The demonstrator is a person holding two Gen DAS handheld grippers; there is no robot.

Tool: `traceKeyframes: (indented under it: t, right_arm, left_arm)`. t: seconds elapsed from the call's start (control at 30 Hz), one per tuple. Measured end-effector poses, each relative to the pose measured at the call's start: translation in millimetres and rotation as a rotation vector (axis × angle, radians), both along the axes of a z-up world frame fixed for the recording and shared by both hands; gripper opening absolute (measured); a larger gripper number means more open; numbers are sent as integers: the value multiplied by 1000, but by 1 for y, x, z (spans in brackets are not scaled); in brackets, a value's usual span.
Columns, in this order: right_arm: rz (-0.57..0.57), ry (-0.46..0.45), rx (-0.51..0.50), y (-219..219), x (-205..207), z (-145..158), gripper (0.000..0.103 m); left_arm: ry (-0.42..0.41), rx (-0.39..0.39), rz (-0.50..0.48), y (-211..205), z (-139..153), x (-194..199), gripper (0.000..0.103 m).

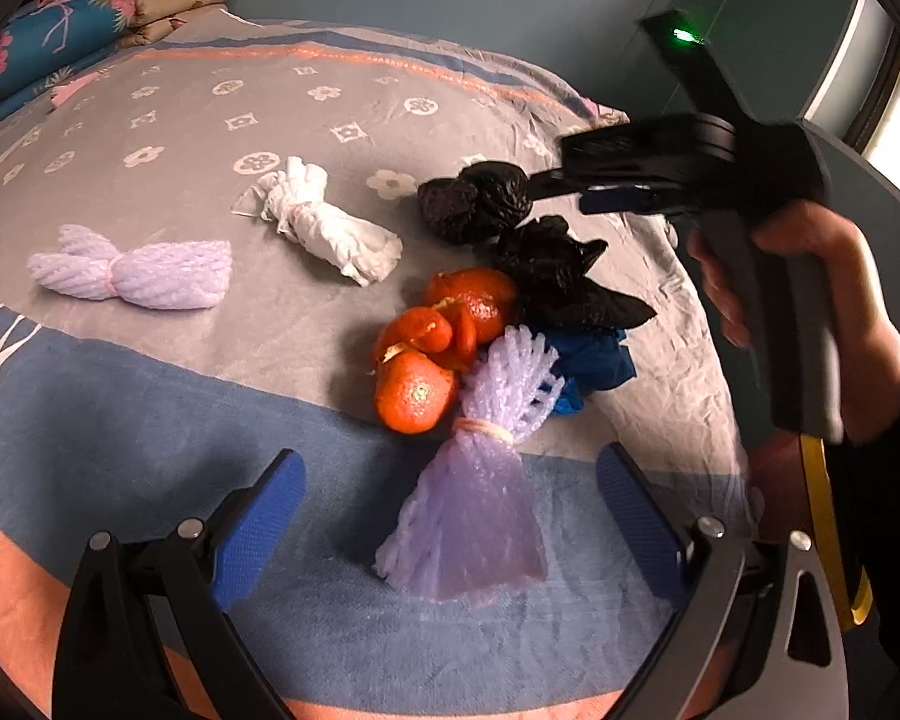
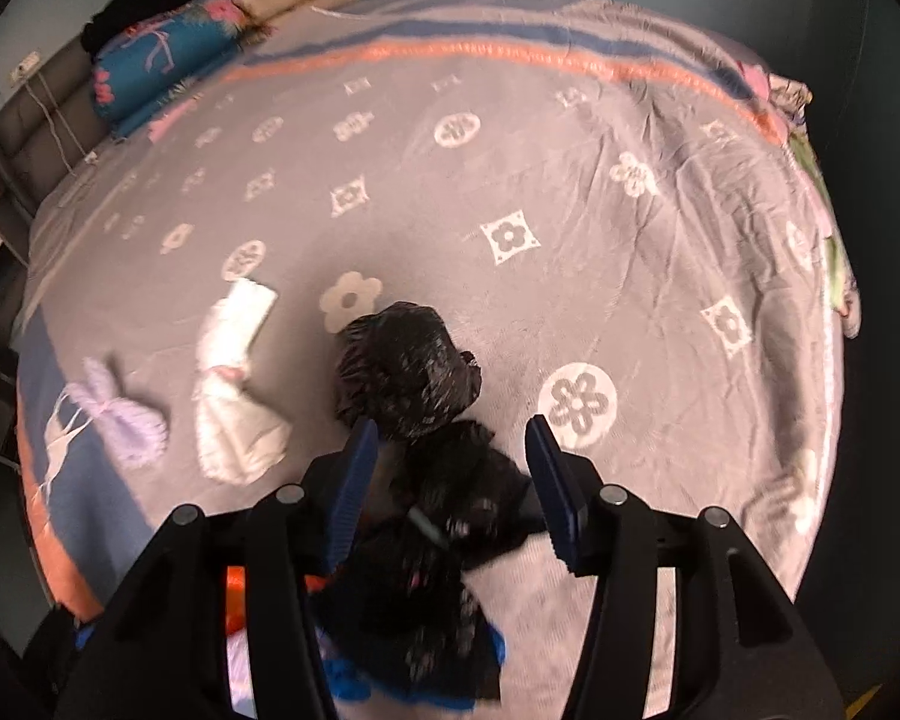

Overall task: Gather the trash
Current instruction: 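Grasp the black plastic bag with the right gripper while the left grasps the purple mesh net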

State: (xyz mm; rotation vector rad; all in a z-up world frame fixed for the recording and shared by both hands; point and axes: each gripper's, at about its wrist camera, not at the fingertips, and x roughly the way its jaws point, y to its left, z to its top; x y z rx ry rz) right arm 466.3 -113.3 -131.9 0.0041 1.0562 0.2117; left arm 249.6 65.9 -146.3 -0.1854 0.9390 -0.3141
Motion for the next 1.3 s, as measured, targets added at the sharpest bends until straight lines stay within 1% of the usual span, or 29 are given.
traceKeyframes:
  t: [0.07,0.17,0.23,0.3,0.33,0.37,0.4,0.43,0.5,0.53,0.6,0.67,0.7,0.73,0.87,0.93,1.07,1.3]
  right_arm:
    - [-3,14,-7,2,10,-7,54]
    - [-8,18,-41,7,24,-18,56]
    - [-7,20,-56,10,29,-23,57]
    - [-5,27,-69,12,35,-28,57]
    - [-3,30,-71,13,36,-30,57]
    - [0,31,-77,15,39,-32,57]
    - [1,28,-83,16,40,-32,57]
    - [3,26,-90,17,41,-33,57]
    - [9,31,-96,20,44,-36,57]
    - [11,38,-96,20,45,-37,57]
    - [21,65,-77,23,46,-40,55]
    - [40,81,-65,27,45,-40,39]
    - [57,73,-77,31,43,-39,35]
    - [66,63,-85,34,41,-38,27]
    - [81,60,-98,42,39,-39,18]
    - [64,60,-78,40,38,-38,15]
    - [52,55,-50,37,34,-32,12]
    - [52,7,-18,32,17,-6,12]
  left_arm:
    - [1,0,-10,-1,-3,2,94]
    - [0,18,-3,-4,-6,7,93]
    - [-1,1,-4,-5,-7,6,92]
    - [3,7,-22,-10,-9,4,85]
    - [0,18,-31,-14,-10,3,83]
    - [-1,24,-40,-16,-11,2,80]
    - [-3,37,-50,-20,-12,1,74]
    - [-3,49,-63,-24,-13,0,71]
    - [0,72,-90,-32,-16,-2,56]
    - [-1,83,-100,-35,-16,-3,51]
    - [-4,107,-121,-41,-18,-6,36]
    - [-6,117,-135,-44,-18,-8,27]
    - [-8,118,-139,-45,-17,-9,25]
    - [-12,118,-137,-45,-17,-9,24]
    - [-28,108,-135,-41,-12,-10,21]
    - [-31,100,-138,-39,-9,-11,21]
    - [-44,80,-142,-35,1,-14,20]
    - [-62,67,-140,-28,17,-22,20]
